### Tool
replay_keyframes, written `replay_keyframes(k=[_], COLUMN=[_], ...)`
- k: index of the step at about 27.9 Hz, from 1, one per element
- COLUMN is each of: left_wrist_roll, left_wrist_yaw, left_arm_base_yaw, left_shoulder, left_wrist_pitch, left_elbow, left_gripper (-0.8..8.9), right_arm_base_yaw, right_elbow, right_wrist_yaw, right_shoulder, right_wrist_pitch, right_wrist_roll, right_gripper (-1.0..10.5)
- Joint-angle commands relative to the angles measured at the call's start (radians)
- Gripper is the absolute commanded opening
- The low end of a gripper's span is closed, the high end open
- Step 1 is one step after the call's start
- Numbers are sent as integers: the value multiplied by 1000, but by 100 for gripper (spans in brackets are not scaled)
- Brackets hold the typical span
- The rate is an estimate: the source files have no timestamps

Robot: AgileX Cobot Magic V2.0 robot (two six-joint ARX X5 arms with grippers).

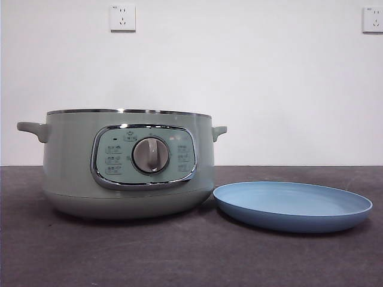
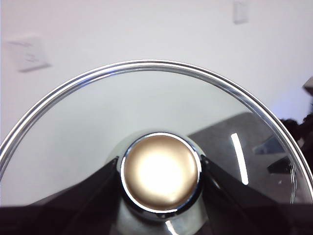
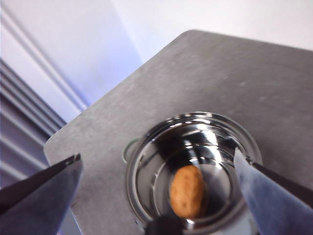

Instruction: Take the potato out from the steamer,put the potato on the plate,close the lid

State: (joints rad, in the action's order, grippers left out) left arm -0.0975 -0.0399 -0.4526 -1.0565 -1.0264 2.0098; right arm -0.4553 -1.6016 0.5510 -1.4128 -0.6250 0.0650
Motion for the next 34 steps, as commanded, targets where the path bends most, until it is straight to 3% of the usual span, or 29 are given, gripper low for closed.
replay_keyframes(k=[1, 7, 13, 18, 34], left_wrist_roll=[-14, -26, -25, -25, -25], left_wrist_yaw=[-60, -162, -177, -177, -176], left_arm_base_yaw=[3, 3, 3, 3, 3], left_shoulder=[51, 123, 159, 163, 163], left_wrist_pitch=[4, -116, -157, -164, -174], left_elbow=[13, 13, 13, 13, 13], left_gripper=[-8, -8, -8, -8, -8], right_arm_base_yaw=[-68, -190, -271, -303, -307], right_elbow=[-86, -386, -684, -772, -772], right_wrist_yaw=[-57, -204, -379, -450, -446], right_shoulder=[-83, -316, -564, -704, -964], right_wrist_pitch=[-3, -169, -331, -389, -533], right_wrist_roll=[3, -79, -136, -156, -159], right_gripper=[657, 654, 619, 621, 621])
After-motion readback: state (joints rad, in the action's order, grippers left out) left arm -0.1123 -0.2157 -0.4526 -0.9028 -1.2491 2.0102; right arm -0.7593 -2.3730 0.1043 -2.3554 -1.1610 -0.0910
